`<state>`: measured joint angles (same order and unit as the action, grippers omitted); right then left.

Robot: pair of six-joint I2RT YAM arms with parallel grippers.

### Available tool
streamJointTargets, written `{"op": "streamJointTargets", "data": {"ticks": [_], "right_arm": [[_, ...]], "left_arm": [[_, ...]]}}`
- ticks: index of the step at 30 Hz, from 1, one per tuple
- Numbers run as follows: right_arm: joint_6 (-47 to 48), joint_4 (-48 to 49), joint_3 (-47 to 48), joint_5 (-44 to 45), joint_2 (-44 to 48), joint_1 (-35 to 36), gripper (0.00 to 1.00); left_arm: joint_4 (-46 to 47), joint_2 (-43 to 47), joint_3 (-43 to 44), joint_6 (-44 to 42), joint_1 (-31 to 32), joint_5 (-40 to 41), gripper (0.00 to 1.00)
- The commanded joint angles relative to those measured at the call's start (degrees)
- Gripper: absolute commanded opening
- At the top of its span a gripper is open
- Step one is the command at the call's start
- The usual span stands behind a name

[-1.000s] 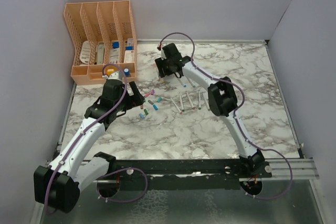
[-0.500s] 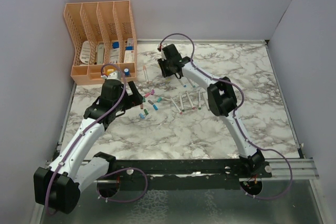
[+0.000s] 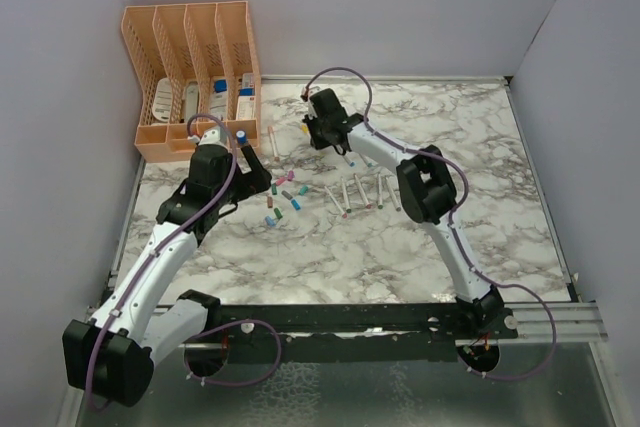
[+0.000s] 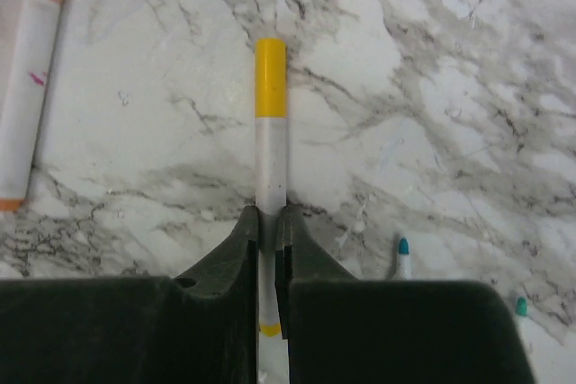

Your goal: Open the pen caps

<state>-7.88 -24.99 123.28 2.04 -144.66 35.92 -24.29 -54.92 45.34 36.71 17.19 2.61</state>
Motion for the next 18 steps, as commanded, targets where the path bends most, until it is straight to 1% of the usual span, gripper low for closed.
{"op": "streamJointTargets", "data": {"ticks": [1, 5, 9, 15, 18], "right_arm": [[-1.93, 5.04, -7.95, -2.19, 10.40, 0.71, 0.01], [-1.71, 9.58, -15.38, -3.99, 20.20, 0.73, 0.01], [-1.18, 10.62, -23.32, -6.80, 28.93, 0.73, 0.01], [-1.84, 12.59, -35.00, -12.13, 40.07, 0.88, 0.01], [-2.23, 13.21, -38.96, -13.55, 44.05, 0.98, 0.01]], "left_arm": [[4.60, -1.51, 1.35, 2.88, -0.60, -1.70, 0.99], [10.76, -4.09, 1.15, 7.53, -0.75, -4.08, 0.98], [16.86, -8.79, 2.56, 11.03, -0.73, -6.90, 0.95], [23.37, -17.16, 9.01, 14.06, -0.71, -10.86, 0.91], [25.12, -20.39, 12.42, 15.24, -0.66, -11.83, 0.90]]}}
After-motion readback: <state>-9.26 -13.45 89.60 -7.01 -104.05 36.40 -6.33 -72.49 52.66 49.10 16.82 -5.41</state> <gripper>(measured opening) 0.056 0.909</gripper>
